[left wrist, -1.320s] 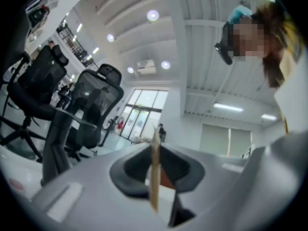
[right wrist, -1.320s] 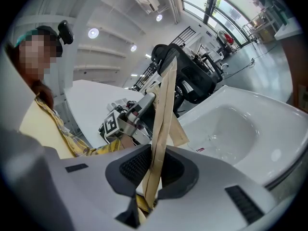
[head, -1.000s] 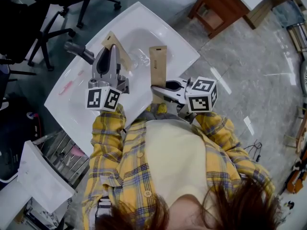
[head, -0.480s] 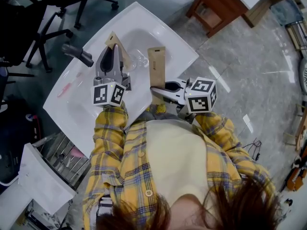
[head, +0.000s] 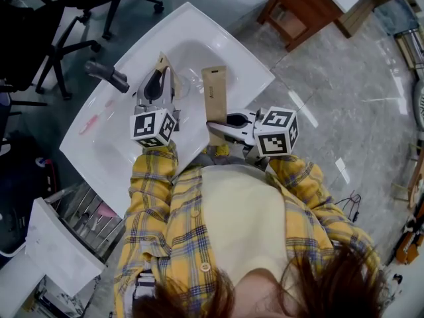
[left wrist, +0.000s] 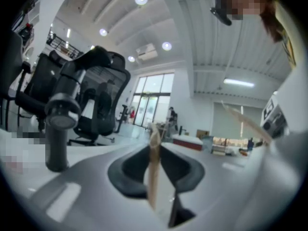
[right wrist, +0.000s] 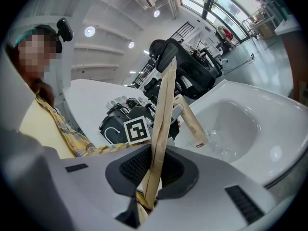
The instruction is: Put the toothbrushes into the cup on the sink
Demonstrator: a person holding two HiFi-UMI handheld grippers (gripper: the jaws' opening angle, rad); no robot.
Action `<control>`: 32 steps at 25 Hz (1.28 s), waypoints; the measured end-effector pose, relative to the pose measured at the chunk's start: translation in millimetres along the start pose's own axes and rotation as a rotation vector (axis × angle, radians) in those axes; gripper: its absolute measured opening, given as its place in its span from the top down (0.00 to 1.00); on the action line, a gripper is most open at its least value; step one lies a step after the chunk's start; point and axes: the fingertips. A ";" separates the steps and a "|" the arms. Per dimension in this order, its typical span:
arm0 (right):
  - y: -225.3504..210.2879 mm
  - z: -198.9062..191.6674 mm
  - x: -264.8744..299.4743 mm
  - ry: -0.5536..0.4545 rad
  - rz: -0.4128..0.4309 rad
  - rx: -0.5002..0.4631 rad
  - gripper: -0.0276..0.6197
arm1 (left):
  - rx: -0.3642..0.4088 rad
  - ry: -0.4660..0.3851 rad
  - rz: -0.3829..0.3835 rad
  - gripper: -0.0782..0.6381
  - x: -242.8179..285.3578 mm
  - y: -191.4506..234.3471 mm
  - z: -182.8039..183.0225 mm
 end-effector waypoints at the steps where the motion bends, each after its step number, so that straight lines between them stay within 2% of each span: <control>1: 0.6 -0.1 0.3 0.001 0.002 0.000 0.89 | 0.000 0.022 0.012 0.80 -0.8 2.1 -4.4; 6: 2.8 0.0 2.9 0.008 0.009 -0.006 0.89 | -0.006 0.087 0.036 0.79 -5.0 6.4 -14.7; 12: 6.8 -2.7 9.5 0.017 0.018 -0.012 0.89 | -0.062 0.146 0.020 0.70 -17.2 9.1 -23.0; 18: 10.6 -1.8 10.4 0.016 0.027 -0.015 0.89 | -0.107 0.190 0.079 0.64 -36.1 20.9 -28.5; 25: 15.4 -4.2 14.6 0.021 0.036 -0.020 0.89 | -0.129 0.291 0.123 0.63 -58.7 26.7 -46.6; 32: 18.8 -5.2 16.0 0.020 0.036 -0.024 0.89 | -0.190 0.318 0.123 0.62 -82.1 23.2 -46.9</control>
Point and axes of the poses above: the fingertips, and each gripper's own axes: x forward along the fingers, y to its left, z out of its top, and after that the axes turned 4 degrees about -x, right-handed
